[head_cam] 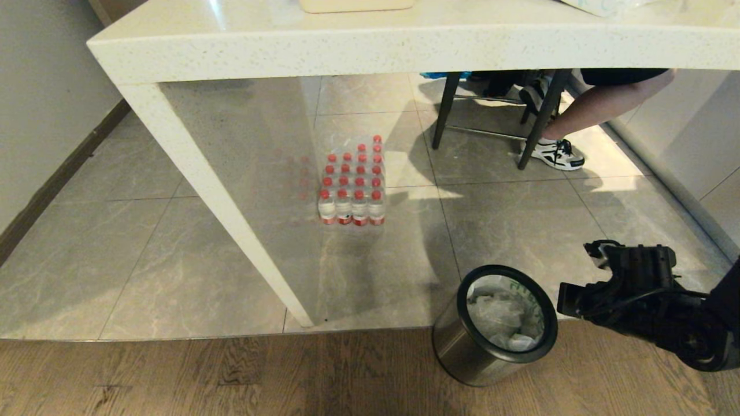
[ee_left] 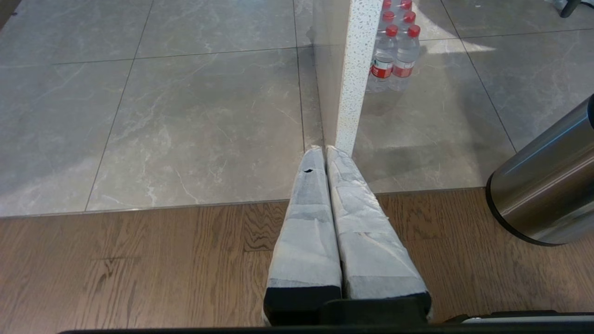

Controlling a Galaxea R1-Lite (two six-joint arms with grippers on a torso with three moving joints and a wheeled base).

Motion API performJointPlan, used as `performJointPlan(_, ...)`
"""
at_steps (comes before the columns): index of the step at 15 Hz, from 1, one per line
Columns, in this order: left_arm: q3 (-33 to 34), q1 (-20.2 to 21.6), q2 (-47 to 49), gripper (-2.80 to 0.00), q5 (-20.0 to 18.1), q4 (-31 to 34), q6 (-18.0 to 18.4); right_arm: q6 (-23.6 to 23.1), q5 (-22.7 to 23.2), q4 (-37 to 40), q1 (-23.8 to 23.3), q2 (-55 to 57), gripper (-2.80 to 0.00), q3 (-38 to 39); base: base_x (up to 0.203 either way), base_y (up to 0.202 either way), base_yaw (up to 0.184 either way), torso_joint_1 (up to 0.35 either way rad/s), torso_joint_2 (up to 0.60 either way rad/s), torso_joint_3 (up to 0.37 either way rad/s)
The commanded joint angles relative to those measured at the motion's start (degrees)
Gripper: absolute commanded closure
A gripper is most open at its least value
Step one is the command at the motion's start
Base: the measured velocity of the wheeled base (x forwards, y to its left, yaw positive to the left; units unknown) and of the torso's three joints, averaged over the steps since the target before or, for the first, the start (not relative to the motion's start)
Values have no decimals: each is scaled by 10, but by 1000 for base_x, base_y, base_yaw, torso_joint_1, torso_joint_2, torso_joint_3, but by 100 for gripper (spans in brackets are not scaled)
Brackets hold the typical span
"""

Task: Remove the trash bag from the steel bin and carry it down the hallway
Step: Place the outer trash can on the ground

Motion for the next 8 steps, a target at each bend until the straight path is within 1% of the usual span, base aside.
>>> performJointPlan(1,0,0,0,0,0,0,0,-5,0,-22,-13,61,0,-10,0,0,0,0,0,0)
performJointPlan(3,0,0,0,0,0,0,1,-13,-9,-37,-21,100,0,-27,0,0,0,0,0,0)
performJointPlan(4,0,0,0,0,0,0,1,-16,-35,-35,-22,112,0,-44,0,0,0,0,0,0)
performJointPlan(5,0,0,0,0,0,0,1,-19,-46,-34,-18,120,0,-57,0,0,0,0,0,0)
performJointPlan(6,0,0,0,0,0,0,0,-16,-48,-40,-17,120,-280,-54,0,0,0,0,0,0)
performJointPlan(8,0,0,0,0,0,-1,0,-16,-43,-36,-18,122,-280,-53,0,0,0,0,0,0)
